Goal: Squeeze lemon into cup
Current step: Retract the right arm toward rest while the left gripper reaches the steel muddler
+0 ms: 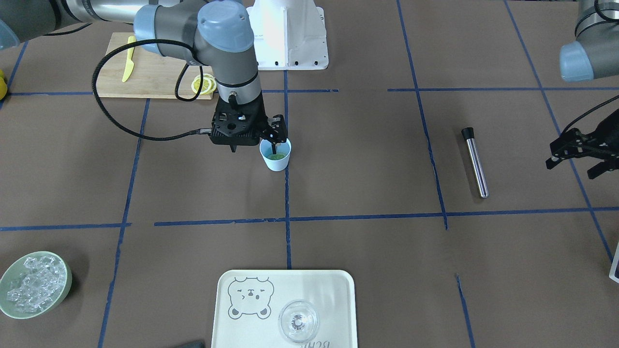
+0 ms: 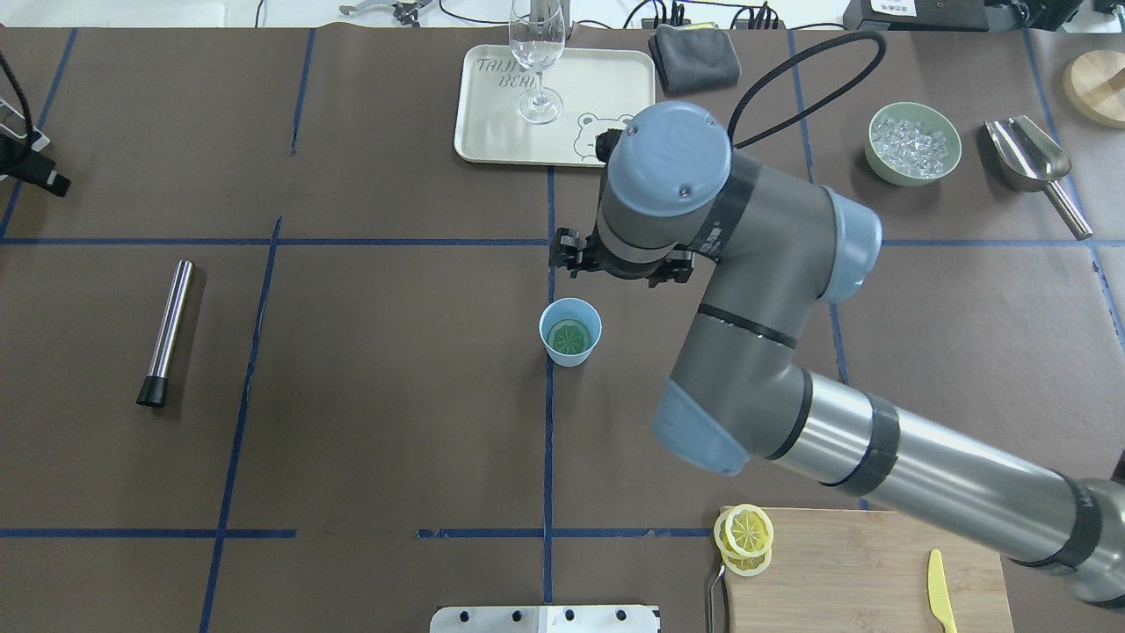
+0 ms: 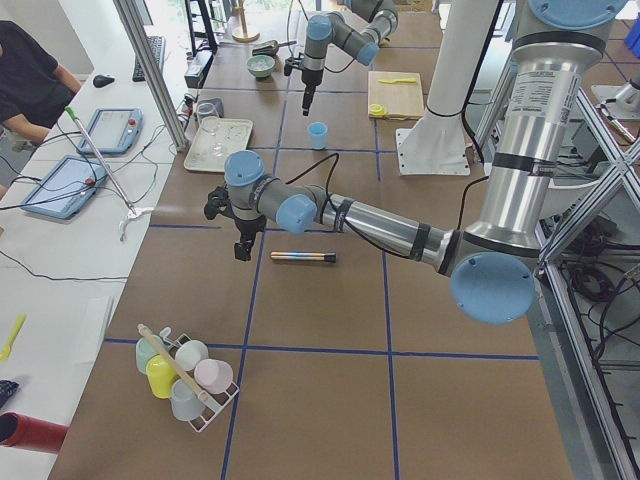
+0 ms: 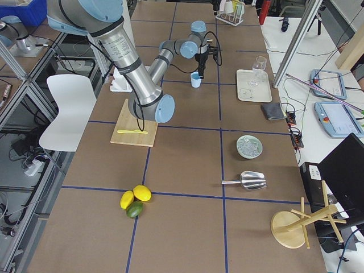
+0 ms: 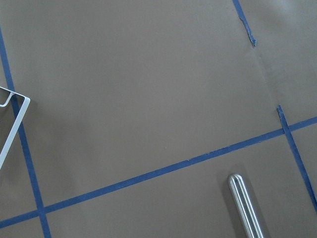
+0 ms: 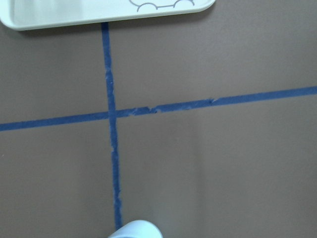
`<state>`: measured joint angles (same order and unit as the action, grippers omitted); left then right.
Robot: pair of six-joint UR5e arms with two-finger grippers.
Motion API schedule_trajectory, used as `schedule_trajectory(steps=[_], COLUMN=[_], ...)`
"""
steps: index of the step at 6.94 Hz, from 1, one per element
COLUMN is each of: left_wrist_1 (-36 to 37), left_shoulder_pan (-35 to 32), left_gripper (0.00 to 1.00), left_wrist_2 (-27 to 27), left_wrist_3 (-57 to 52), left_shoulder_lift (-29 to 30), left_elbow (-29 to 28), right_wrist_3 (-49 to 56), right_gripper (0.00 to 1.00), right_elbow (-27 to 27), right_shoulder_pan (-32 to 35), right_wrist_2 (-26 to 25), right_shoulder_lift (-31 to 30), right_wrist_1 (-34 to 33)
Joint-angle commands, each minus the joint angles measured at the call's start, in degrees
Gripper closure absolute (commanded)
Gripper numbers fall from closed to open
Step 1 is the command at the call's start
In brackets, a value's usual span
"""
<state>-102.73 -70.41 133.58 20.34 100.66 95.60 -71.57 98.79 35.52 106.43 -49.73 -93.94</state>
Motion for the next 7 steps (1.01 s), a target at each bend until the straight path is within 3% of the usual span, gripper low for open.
schedule_trajectory(steps=[1,3,5,7], left_wrist_1=[0.1,0.8,1.0,1.0], left_shoulder_pan=[6.5,9.1,13.0,15.9], left_gripper=[0.0,0.0,0.0,0.0], left_wrist_2=[-1.6,-3.4,-3.3,-3.6], left_wrist_3=[8.9,9.8,13.5,13.8], left_shoulder_lift=[0.9,0.5,0.3,0.6], left_elbow=[-0.2,-0.9,-2.6,-5.6], right_wrist_3=[12.4,25.9,46.6,59.0], right_gripper=[0.0,0.0,0.0,0.0], right_elbow=[4.7,5.8,4.0,1.0], right_shoulder_pan=[8.3,16.5,27.9,37.2], right_wrist_2=[6.7,12.0,17.0,26.2], right_shoulder_lift=[-8.1,-16.0,-22.8,-26.6], right_wrist_1=[0.0,0.6,0.4,0.5])
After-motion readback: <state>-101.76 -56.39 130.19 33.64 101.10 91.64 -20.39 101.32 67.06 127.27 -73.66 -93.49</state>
